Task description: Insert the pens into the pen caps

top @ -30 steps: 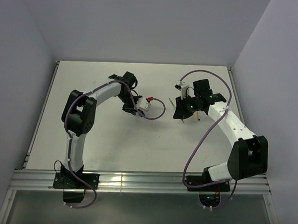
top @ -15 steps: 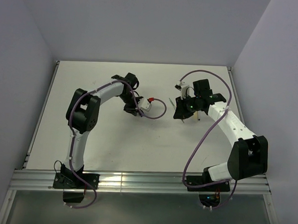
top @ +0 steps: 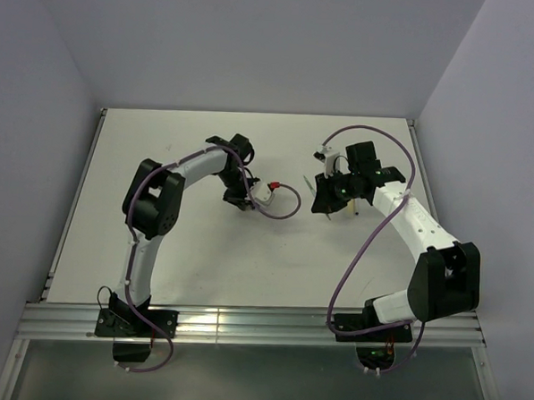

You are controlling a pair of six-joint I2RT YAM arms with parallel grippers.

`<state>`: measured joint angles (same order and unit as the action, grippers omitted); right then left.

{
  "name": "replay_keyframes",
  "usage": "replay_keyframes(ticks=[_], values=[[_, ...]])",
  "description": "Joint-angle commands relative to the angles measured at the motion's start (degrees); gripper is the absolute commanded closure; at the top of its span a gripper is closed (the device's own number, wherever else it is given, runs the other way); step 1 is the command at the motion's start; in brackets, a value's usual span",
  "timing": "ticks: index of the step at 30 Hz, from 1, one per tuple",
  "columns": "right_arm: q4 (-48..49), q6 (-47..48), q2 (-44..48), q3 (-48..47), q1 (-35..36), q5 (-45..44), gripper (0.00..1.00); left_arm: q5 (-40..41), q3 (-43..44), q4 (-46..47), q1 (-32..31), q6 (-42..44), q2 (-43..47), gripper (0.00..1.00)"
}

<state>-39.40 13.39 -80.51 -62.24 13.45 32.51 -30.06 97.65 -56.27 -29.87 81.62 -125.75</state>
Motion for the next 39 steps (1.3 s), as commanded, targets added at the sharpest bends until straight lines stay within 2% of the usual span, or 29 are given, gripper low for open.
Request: replay_keyframes(ticks=[1, 3, 6, 10, 17, 25, 28, 29, 32, 34, 35, 39], values=[[-0.59, 0.59, 1.50, -1.31, -0.53, 0.09, 1.00, 2.03, -1.40, -4.90, -1.24, 2.14, 0.51, 0.76], [-0.59, 0.50, 1.67, -1.31, -0.53, 0.62, 1.00, 2.11, -2.63, -5.87, -1.94, 1.61, 0.95, 0.83], [-0.59, 0.24, 1.76, -1.31, -0.62, 1.41, 1.00, 2.12, -5.00, -5.26, -2.65, 0.47, 2.96, 0.87], [-0.68, 0.06, 2.11, -1.31, -0.62, 1.41, 1.00, 2.38, -9.04, -3.32, -3.18, -0.59, 5.86, 0.85], [-0.77, -0.29, 3.43, -0.96, -0.71, 0.45, 1.00, 4.84, -15.11, 2.39, -4.58, -4.54, 5.96, 0.83], [-1.03, -0.20, 3.34, -1.40, -0.71, 0.62, 1.00, 9.76, -20.91, 7.40, -7.13, -6.92, 6.66, 0.71], [-1.30, -0.03, 3.60, -1.31, -0.71, 1.15, 1.00, 8.98, -20.66, 6.62, -7.40, -6.92, 7.01, 0.75], [-1.30, 0.15, 3.69, -1.31, -0.80, 1.41, 1.00, 8.62, -20.04, 5.74, -7.49, -6.92, 7.27, 0.80], [-1.21, 0.15, 3.96, -1.04, -0.71, 2.12, 1.00, 7.92, -18.73, 4.33, -7.49, -7.18, 8.59, 0.86], [-1.21, 0.15, 3.78, -1.04, -0.71, 2.73, 1.00, 8.53, -19.50, 4.68, -7.57, -7.18, 9.64, 0.85], [-1.21, 0.15, 3.61, -1.04, -0.71, 2.82, 1.00, 9.31, -20.03, 5.03, -7.49, -7.09, 9.91, 0.79], [-1.30, 0.15, 3.87, -1.04, -0.71, 2.73, 1.00, 11.25, -21.79, 6.87, -7.40, -8.23, 9.30, 0.69]])
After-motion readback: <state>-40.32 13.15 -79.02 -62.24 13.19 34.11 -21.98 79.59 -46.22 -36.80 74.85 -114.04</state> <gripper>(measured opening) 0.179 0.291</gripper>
